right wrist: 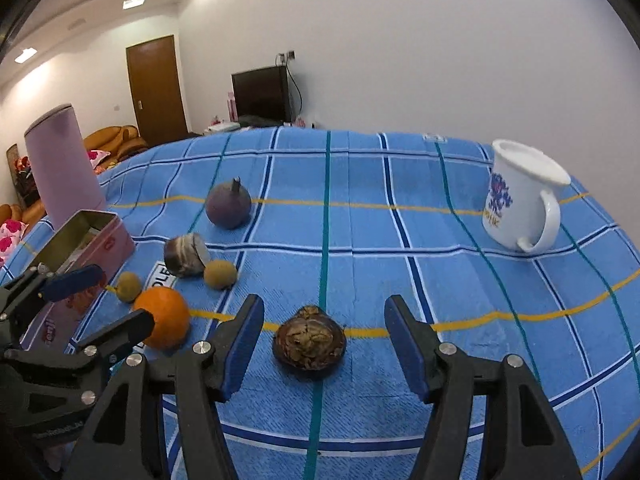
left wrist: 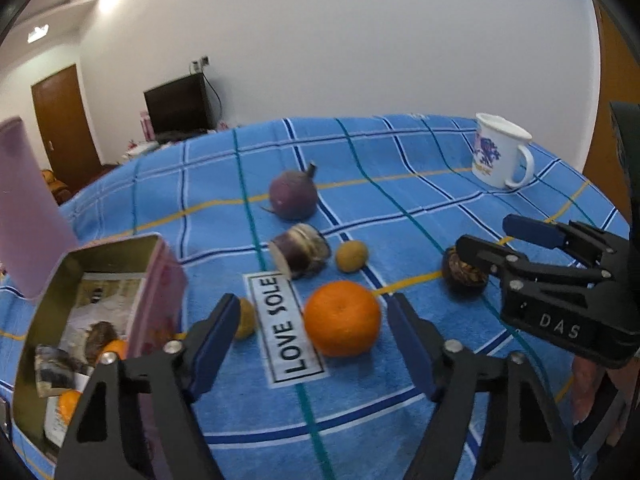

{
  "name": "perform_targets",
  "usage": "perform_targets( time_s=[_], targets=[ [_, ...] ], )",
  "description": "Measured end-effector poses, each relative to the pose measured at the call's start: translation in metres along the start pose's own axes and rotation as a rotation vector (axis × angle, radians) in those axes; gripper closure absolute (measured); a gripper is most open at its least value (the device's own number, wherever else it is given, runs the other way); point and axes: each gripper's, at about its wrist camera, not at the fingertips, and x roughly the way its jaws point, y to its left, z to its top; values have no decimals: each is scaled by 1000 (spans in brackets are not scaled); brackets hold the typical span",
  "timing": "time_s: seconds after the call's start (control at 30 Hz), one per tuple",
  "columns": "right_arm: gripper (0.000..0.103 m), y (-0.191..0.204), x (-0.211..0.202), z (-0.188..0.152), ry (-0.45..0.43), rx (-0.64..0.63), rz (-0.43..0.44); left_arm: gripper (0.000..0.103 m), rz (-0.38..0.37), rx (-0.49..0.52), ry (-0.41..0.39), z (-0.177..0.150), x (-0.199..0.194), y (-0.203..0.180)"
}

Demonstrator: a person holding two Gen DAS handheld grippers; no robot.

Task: Organize fruits
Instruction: 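Move both open tools over a mangosteen and an orange on the table, then grasp a brown mangosteen with the right tool while the left tool grasps an orange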

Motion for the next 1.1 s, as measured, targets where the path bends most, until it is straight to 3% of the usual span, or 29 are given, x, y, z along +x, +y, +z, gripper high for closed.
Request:
perform_targets(
  time_s=[0.2,0.3,0.43,0.67,1.1],
  targets=[
    [39,-1,17,-1,91,0,15,32,-46,-8,78,0,20,-5],
    [44,-1,27,-3,145,4,40,32,-46,-6,88,0,25,-5],
    [56,1,36,-5,191,-9,49,48,-71,-23,136,1,35,-2],
    [56,3,33,-5,179,-11,64,54,-59,6,129,0,33,-9],
    [56,5,10,-2,69,-29,87,54,8,44,15,1,11,-15]
  ],
)
